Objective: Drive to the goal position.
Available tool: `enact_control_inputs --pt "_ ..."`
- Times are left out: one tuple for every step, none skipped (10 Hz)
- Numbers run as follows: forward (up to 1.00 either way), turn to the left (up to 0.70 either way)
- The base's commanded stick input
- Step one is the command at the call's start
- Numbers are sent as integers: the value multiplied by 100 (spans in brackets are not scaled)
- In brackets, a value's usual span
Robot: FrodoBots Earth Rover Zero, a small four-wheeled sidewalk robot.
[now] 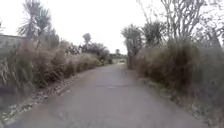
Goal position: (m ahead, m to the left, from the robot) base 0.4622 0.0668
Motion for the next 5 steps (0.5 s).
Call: enact_control_inputs --pt "100 0" --pt "100 0" --pt "100 0" --pt "100 0" --pt "100 0"
